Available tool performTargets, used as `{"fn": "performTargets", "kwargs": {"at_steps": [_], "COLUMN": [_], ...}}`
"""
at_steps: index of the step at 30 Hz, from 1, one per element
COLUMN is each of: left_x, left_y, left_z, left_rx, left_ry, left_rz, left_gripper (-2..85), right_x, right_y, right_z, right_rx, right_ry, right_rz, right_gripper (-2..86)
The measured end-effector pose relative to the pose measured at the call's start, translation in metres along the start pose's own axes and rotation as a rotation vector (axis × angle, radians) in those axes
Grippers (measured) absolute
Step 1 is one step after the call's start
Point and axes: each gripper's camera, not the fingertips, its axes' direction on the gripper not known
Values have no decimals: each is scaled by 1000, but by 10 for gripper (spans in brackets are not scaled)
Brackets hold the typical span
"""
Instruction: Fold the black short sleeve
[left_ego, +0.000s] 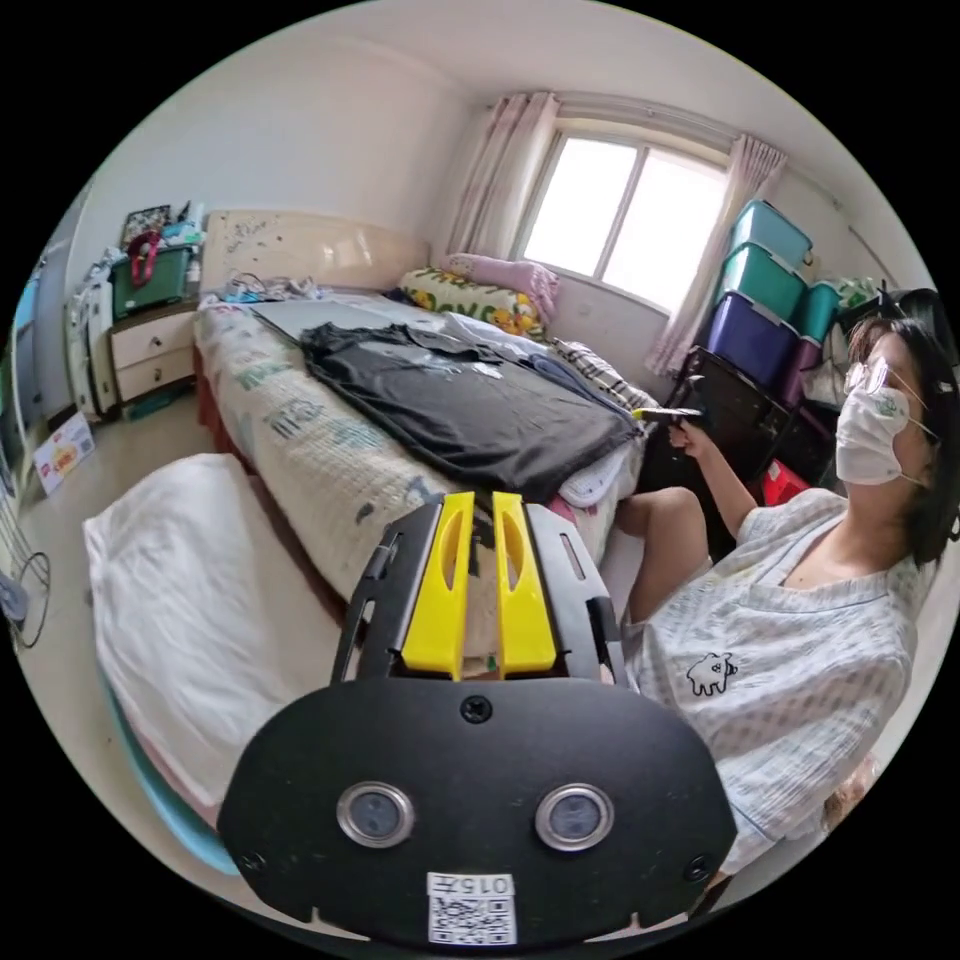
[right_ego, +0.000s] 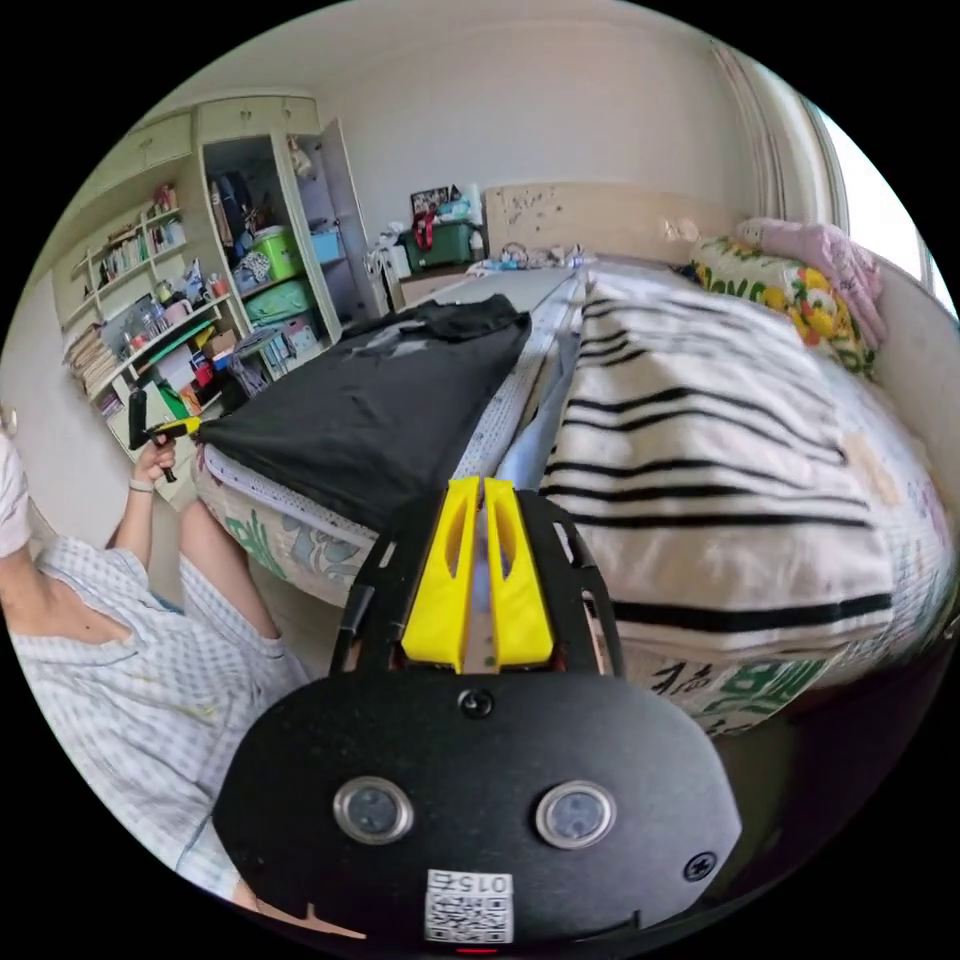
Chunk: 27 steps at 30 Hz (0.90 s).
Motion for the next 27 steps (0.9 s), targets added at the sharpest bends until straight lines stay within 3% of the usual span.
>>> {"fn": "performTargets", "kwargs": {"at_steps": [3, 8, 12, 15, 20, 22, 27], "left_x": [-2, -9, -36, -59, -97, -105, -106], "left_y": [-52, -189, -309, -369, -412, -418, -429], "left_z": [-3, 78, 218, 310, 402, 430, 449], "left_rx": [64, 87, -110, -261, -378, -420, -448], "left_ry": [-118, -20, 123, 72, 75, 118, 124], "left_rz": [-31, 7, -8, -43, -141, -150, -108], "left_gripper": [76, 86, 84, 85, 85, 77, 6], "right_x": [-14, -33, -54, -67, -61, -47, -46], "right_y": [-45, -150, -233, -267, -289, -294, -305], "right_z": [-12, 30, 105, 139, 165, 161, 144], "right_rx": [98, 85, -142, -251, -308, -239, -161], "right_ry": [138, -58, -141, -54, -75, -154, -114], "right_rz": [-122, -330, -443, -522, -528, -439, -380], "right_gripper": [56, 64, 79, 84, 72, 44, 3]}}
